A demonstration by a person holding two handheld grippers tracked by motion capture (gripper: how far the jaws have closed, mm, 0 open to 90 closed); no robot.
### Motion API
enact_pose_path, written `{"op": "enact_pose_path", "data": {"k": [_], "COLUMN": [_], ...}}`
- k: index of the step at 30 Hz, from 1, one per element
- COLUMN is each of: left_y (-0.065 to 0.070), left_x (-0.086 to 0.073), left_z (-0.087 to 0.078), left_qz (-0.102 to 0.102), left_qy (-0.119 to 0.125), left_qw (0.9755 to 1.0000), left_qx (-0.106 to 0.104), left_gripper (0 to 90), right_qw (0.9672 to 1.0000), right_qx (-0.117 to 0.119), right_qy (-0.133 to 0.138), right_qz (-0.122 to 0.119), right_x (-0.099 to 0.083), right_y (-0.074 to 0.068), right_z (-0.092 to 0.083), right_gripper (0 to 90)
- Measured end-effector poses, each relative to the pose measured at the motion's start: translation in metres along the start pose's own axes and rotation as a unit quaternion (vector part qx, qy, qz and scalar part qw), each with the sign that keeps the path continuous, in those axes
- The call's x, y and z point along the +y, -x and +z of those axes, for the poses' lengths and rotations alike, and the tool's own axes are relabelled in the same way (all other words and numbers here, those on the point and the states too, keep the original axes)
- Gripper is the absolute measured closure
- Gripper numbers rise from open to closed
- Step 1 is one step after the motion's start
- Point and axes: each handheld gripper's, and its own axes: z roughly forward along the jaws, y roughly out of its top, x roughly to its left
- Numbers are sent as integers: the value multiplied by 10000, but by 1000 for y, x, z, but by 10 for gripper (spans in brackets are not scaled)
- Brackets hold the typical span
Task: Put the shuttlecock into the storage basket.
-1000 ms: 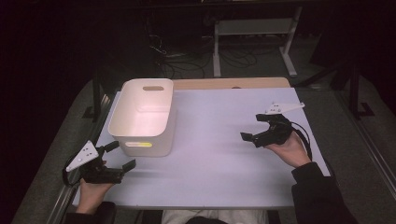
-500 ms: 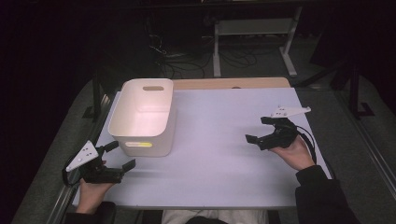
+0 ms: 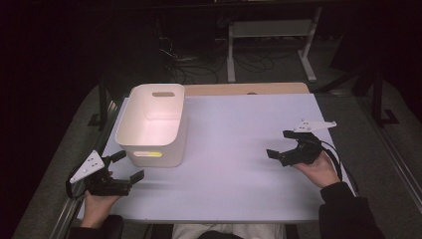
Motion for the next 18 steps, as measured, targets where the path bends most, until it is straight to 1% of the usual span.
{"op": "enact_pose_path", "data": {"k": [5,12,18], "left_y": [0,0,0], "left_x": [0,0,0], "left_z": [0,0,-1], "left_qz": [-2,-8,-3], "left_qy": [5,14,17], "left_qw": [10000,10000,10000], "left_qx": [5,-5,-9], "left_gripper": [0,0,0], "right_qw": [10000,9999,9998], "right_qx": [-52,-120,-175], "right_qy": [43,-42,-75], "right_qz": [55,115,90], "right_x": [-8,-19,-26], "right_y": [2,4,3], "right_z": [-6,-11,-14], "right_gripper": [0,0,0]}}
